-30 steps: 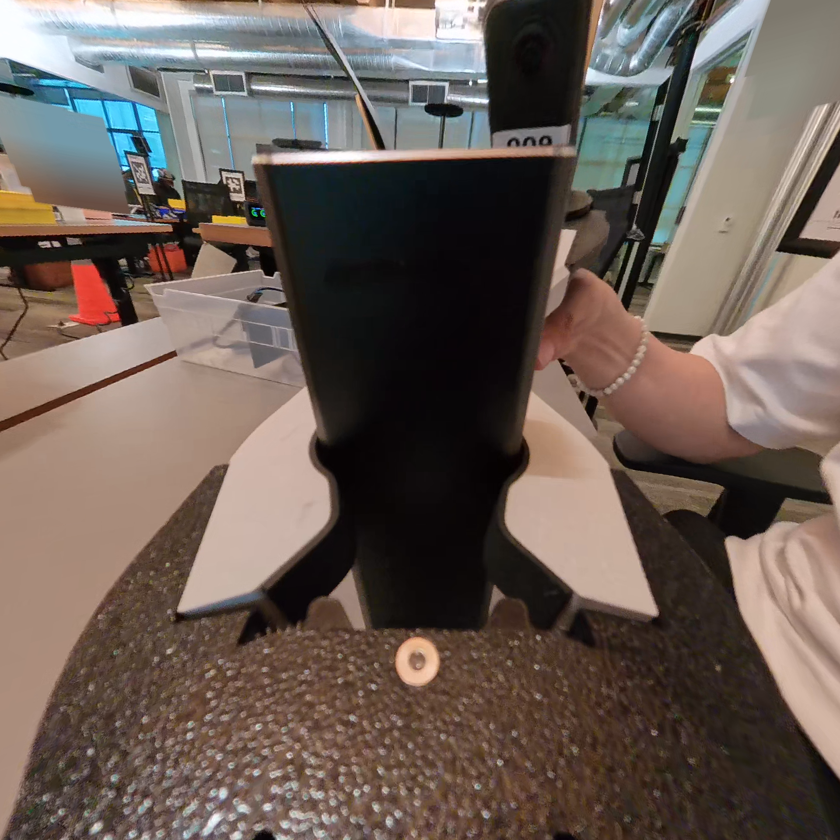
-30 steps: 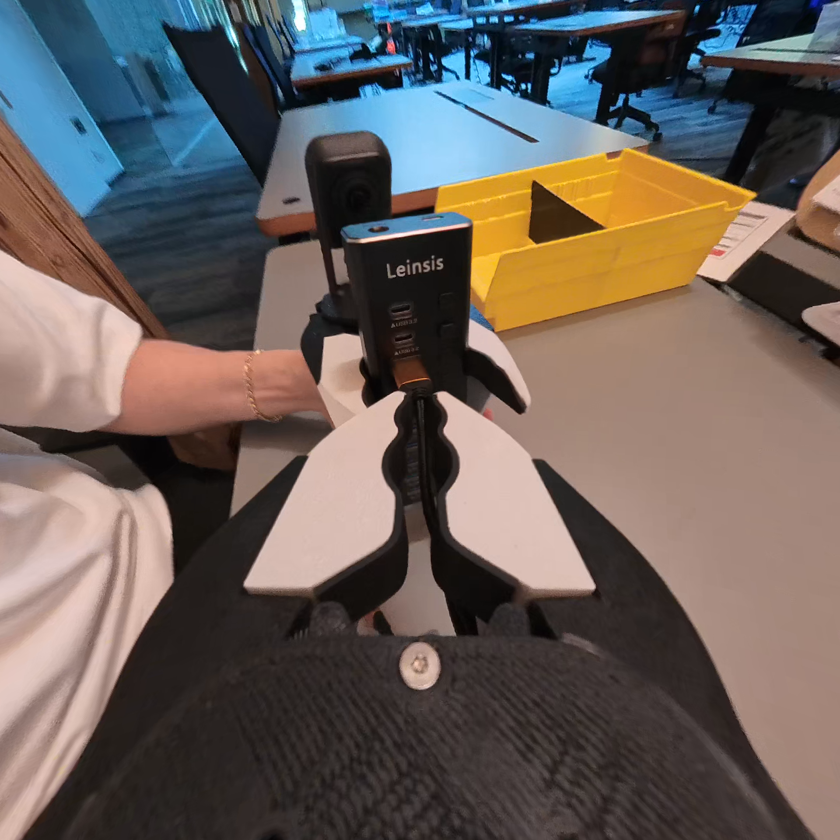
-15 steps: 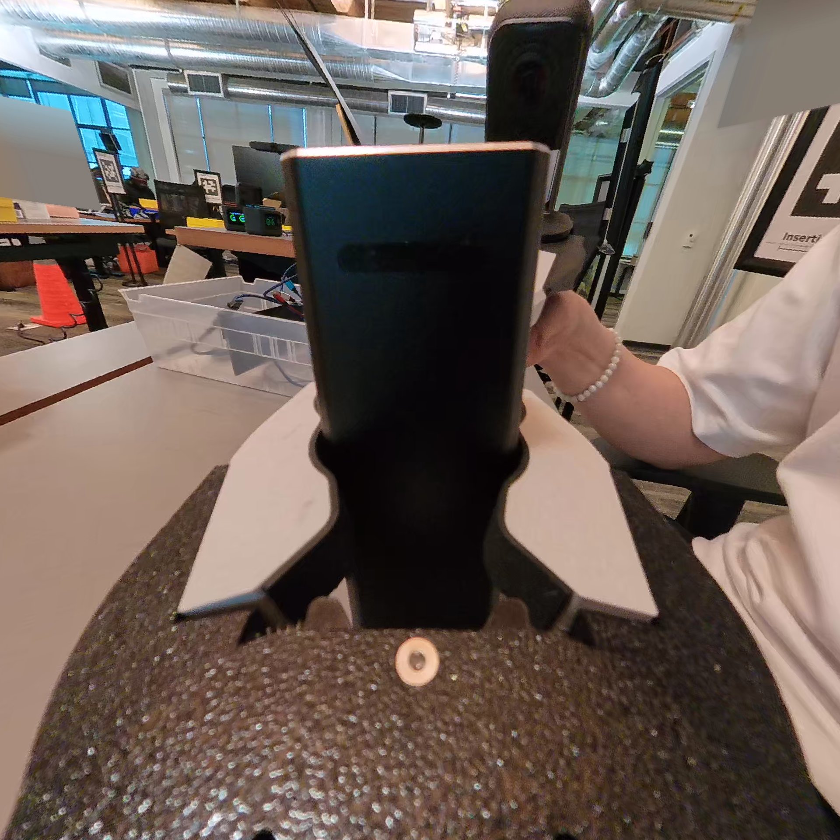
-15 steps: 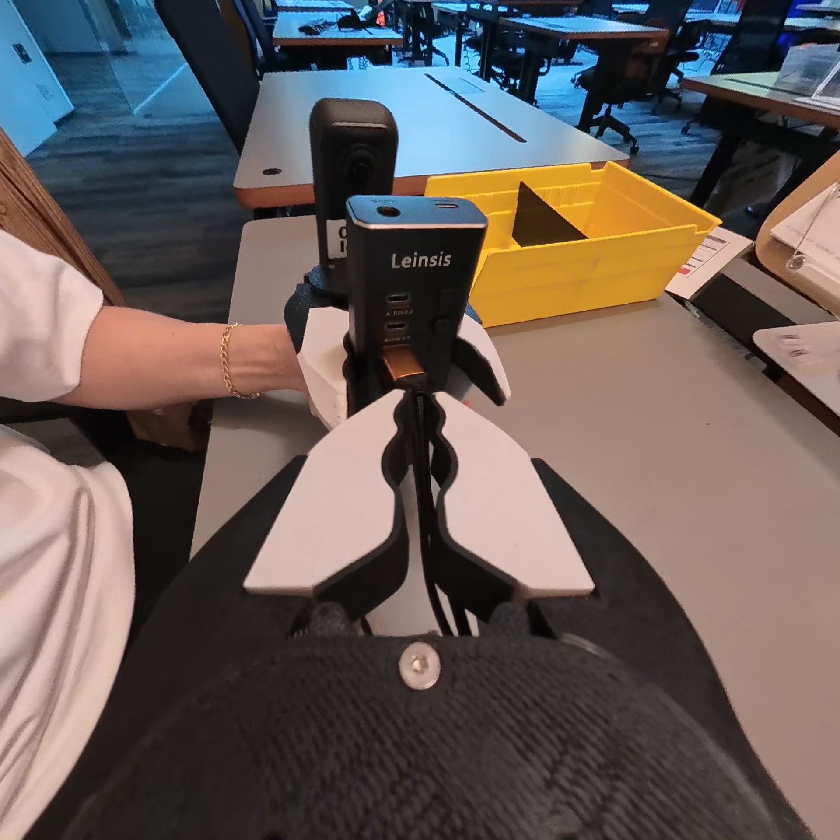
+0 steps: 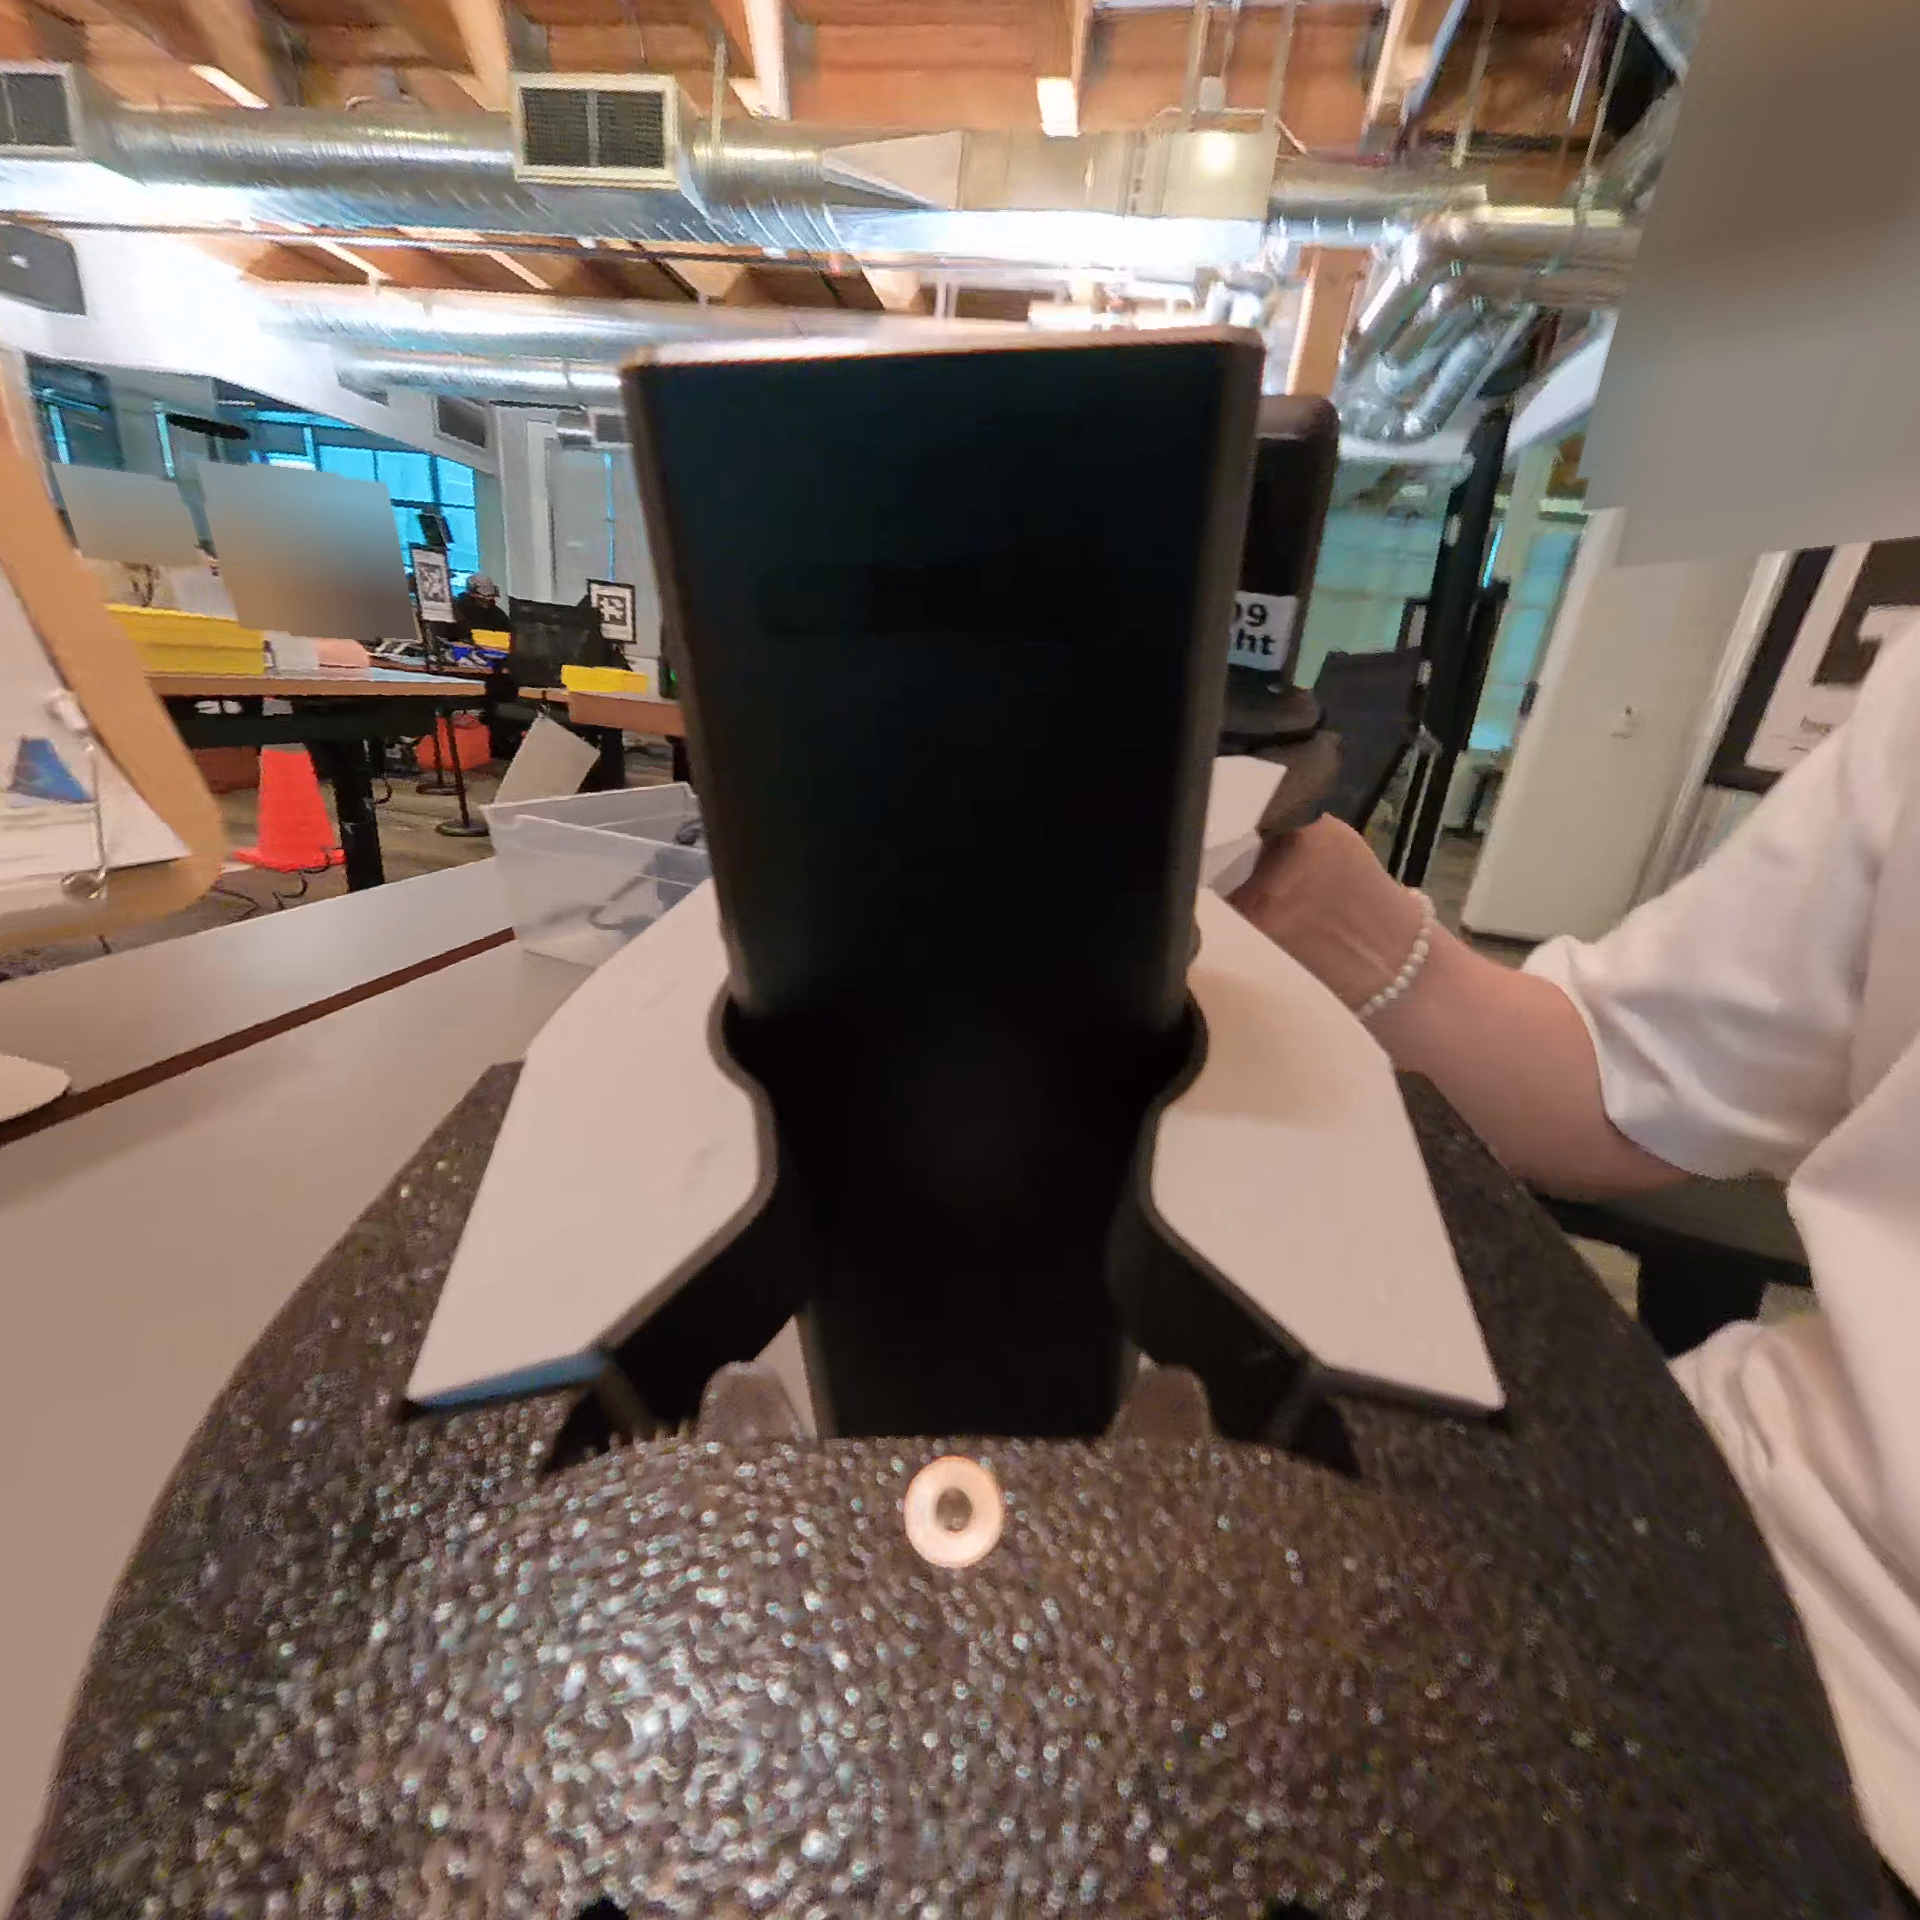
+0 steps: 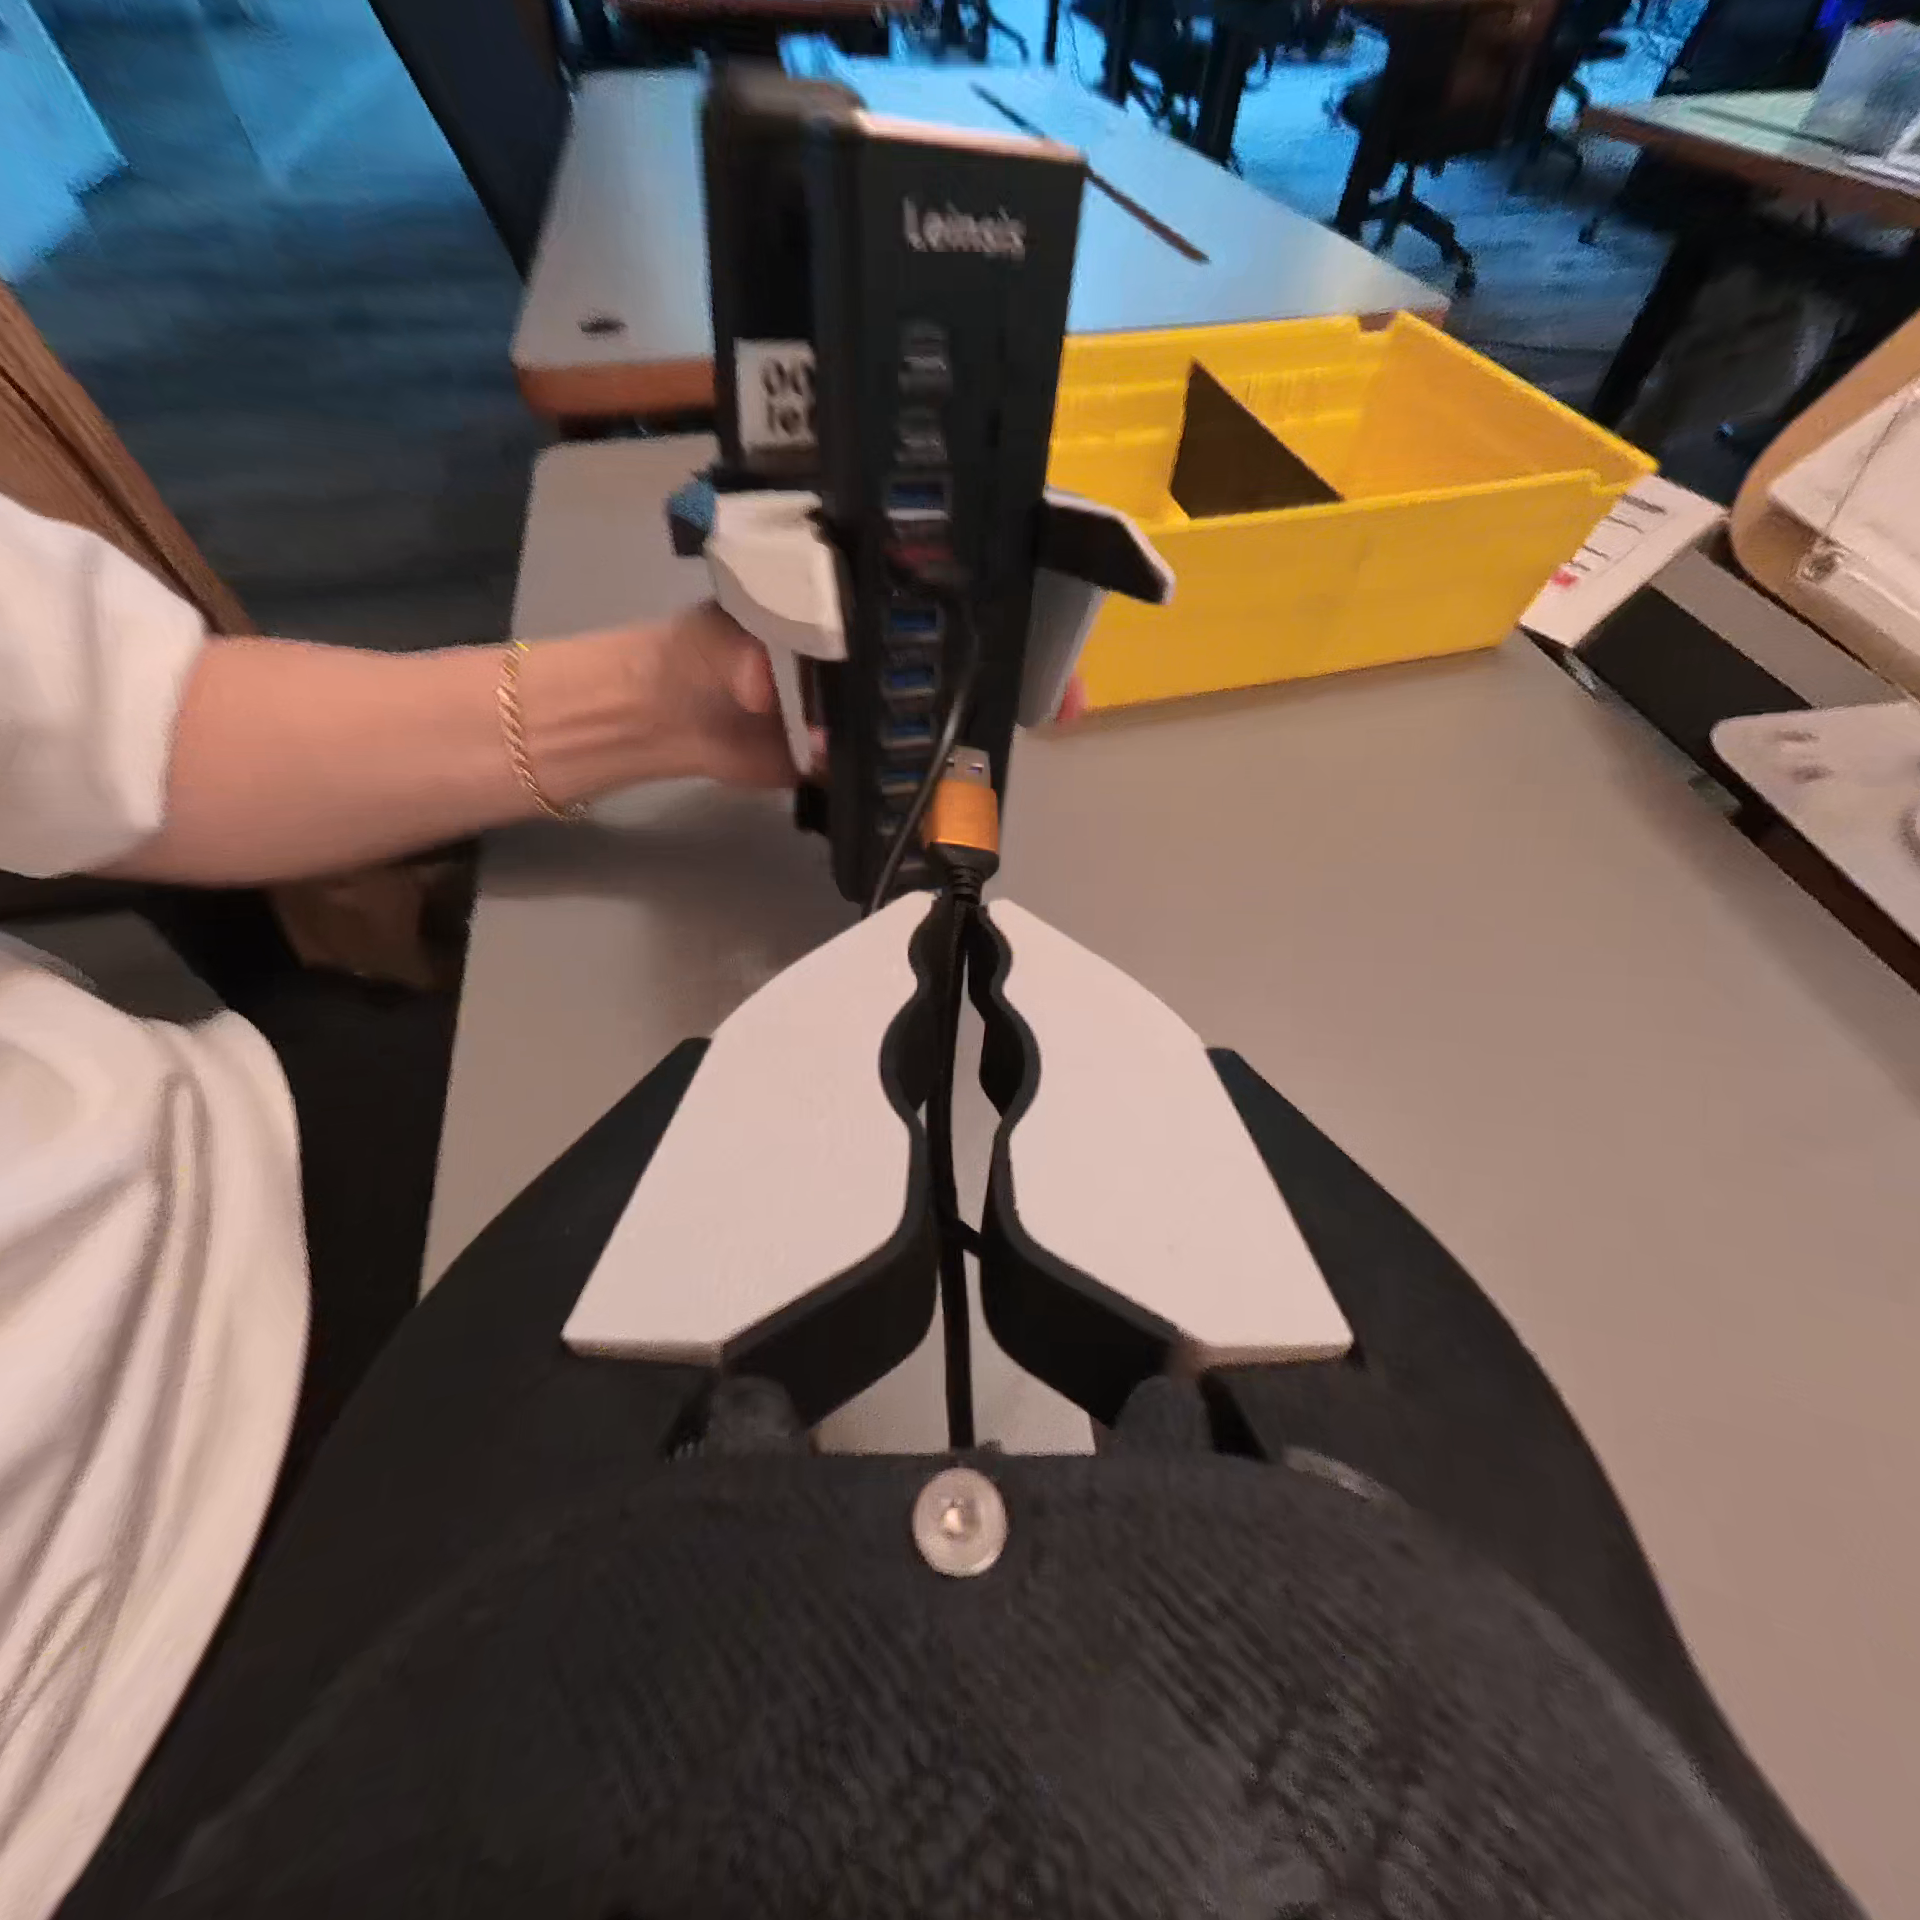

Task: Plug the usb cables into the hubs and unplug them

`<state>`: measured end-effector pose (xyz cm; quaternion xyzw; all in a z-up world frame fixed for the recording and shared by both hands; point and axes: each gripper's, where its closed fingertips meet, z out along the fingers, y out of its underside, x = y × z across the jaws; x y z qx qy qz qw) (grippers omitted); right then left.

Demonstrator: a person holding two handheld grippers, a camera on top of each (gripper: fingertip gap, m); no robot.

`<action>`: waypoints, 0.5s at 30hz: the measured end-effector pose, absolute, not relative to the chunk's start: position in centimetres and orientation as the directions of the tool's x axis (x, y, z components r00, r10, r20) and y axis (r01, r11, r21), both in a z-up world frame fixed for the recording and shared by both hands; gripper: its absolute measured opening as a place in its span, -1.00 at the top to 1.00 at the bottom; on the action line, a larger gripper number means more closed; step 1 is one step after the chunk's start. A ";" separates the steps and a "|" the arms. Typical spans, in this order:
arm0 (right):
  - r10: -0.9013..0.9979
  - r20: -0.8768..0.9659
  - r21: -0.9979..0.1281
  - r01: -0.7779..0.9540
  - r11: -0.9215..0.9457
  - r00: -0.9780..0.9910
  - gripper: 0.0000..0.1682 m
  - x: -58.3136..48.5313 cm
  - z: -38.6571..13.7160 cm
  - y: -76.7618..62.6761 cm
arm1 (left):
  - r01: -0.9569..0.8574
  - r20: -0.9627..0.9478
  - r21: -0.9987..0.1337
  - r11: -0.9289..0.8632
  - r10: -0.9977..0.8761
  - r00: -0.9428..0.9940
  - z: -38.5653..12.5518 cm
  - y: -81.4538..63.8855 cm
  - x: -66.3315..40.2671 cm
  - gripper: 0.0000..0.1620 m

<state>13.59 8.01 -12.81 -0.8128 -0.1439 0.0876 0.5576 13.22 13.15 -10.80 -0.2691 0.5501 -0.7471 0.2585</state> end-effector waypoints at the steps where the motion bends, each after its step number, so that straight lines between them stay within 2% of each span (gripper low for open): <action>1: 0.327 0.016 -0.931 0.133 -0.339 0.945 0.96 13.8 -13.0 7.9 | 0.090 0.093 -0.969 -0.228 -0.682 -0.725 -10.8 12.8 13.1 0.11; 5: 0.273 -0.038 -0.961 0.039 -0.272 0.961 0.96 16.4 -11.2 6.7 | 0.092 0.061 -0.979 -0.183 -0.690 -0.721 -10.9 12.9 13.0 0.11; 8: 0.108 0.033 -0.963 0.060 -0.263 0.994 0.96 20.4 -10.8 5.4 | 0.085 0.080 -0.977 -0.196 -0.705 -0.704 -10.7 13.8 13.0 0.11; 11: -0.020 0.122 -0.977 0.116 -0.179 0.992 0.96 23.4 -8.4 3.2 | 0.092 0.070 -0.978 -0.187 -0.711 -0.700 -10.2 14.1 12.7 0.11; 13: -0.113 0.173 -0.984 0.167 -0.064 0.978 0.96 25.1 -5.6 1.1 | 0.133 0.071 -0.965 -0.226 -0.713 -0.698 -8.7 14.5 12.1 0.12; 15: -0.056 0.149 -0.985 0.143 -0.094 0.987 0.96 25.2 -5.7 -0.5 | 0.203 0.101 -0.920 -0.336 -0.703 -0.704 -6.1 15.6 11.0 0.12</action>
